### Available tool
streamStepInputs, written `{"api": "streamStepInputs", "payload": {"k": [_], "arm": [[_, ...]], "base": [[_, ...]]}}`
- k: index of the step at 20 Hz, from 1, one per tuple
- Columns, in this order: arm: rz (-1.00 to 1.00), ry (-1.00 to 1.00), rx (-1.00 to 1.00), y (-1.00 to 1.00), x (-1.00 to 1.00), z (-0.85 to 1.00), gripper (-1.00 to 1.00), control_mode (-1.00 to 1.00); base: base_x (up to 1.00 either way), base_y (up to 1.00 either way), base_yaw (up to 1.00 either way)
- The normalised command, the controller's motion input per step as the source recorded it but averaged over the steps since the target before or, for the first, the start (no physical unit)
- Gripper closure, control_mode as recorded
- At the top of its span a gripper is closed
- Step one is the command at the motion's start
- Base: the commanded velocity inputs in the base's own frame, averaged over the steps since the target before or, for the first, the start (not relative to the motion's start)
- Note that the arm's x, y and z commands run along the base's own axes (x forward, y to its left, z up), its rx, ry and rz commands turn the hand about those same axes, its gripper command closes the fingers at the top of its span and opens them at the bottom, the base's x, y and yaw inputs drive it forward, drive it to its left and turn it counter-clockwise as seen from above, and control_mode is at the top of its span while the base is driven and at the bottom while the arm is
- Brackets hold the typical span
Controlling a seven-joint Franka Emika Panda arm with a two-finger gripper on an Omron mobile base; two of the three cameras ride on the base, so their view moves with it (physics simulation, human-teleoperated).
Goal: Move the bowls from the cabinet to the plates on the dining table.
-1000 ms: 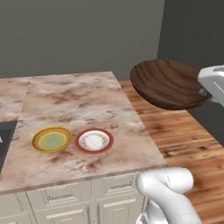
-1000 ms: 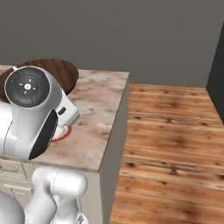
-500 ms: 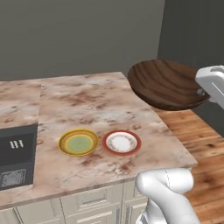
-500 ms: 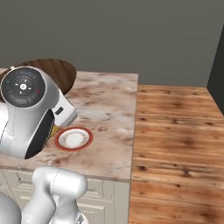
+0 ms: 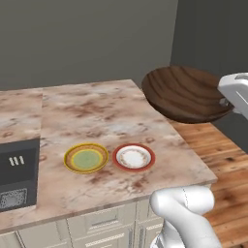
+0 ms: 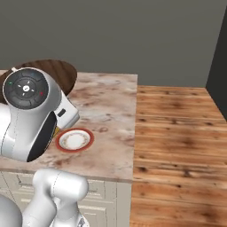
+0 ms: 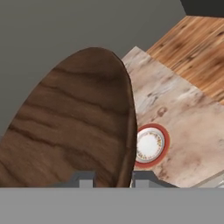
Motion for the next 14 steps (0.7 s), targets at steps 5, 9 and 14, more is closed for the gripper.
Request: {"api": "streamStepInputs", "payload": {"k": [5,9,14], "arm": [[0.00,0.00,0.00,0.00,0.00,0.00,1.00,1.00],[0.00,0.00,0.00,0.00,0.00,0.00,1.00,1.00],[0.00,0.00,0.00,0.00,0.00,0.00,1.00,1.00]], "base": [[0.00,0.00,0.00],[0.00,0.08,0.00],[0.00,0.18,0.00]]}}
